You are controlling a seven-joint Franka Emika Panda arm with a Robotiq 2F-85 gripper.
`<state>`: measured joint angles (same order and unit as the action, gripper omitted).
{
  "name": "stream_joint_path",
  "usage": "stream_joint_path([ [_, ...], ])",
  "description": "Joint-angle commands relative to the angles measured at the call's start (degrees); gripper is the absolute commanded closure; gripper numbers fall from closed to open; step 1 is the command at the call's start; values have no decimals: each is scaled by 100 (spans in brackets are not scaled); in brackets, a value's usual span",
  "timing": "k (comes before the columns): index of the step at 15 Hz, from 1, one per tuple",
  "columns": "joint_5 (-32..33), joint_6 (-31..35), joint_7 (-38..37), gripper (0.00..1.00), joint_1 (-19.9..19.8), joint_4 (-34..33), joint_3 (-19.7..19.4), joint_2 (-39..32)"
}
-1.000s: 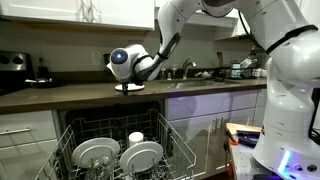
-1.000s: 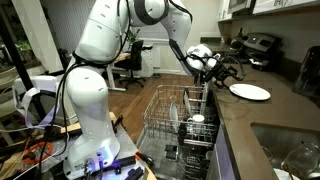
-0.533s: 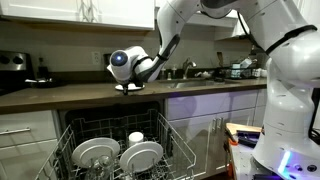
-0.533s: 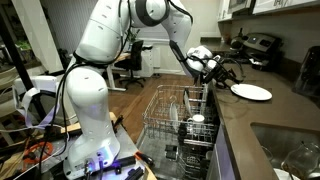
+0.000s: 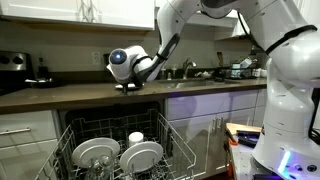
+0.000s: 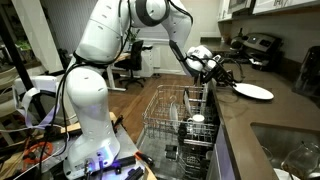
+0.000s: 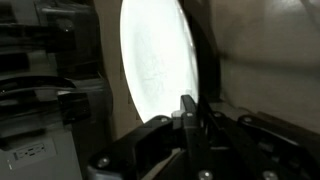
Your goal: Place the white plate in the dishwasher
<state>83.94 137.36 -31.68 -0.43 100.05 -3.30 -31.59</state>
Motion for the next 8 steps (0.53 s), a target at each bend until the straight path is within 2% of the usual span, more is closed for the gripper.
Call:
stream_joint_path([
  [1, -275, 195, 425, 93, -147, 114, 119, 272],
  [8, -734, 334, 674, 92, -40, 198, 146, 514],
])
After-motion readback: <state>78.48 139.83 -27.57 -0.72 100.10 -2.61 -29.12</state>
